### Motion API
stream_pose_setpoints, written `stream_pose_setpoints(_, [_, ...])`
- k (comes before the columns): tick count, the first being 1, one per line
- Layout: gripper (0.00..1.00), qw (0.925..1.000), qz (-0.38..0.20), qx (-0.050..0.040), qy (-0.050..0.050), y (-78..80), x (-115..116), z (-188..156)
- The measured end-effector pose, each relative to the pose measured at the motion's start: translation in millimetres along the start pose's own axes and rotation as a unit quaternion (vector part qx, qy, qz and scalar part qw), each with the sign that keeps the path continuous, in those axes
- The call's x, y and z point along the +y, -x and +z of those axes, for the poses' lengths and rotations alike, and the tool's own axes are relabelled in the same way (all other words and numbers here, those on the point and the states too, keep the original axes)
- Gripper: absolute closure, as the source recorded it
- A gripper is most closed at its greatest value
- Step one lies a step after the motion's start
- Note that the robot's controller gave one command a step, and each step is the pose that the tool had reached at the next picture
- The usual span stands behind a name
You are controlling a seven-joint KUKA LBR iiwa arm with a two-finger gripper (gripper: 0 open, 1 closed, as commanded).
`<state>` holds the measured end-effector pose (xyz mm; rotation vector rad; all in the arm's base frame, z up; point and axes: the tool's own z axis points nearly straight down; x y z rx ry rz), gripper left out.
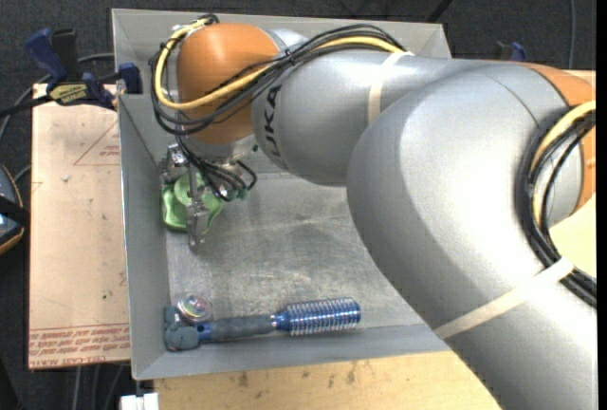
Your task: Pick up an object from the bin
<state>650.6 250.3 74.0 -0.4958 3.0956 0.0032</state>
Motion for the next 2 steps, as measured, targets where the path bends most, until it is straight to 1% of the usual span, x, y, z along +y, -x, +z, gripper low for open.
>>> stream_pose_setpoints(1, [1.0,1.0,0.001,-0.0017,0.0,0.9,0,-2])
stream_pose_setpoints(2, [1.0,1.0,0.001,-0.0027,0.0,-12.9,-15,-147])
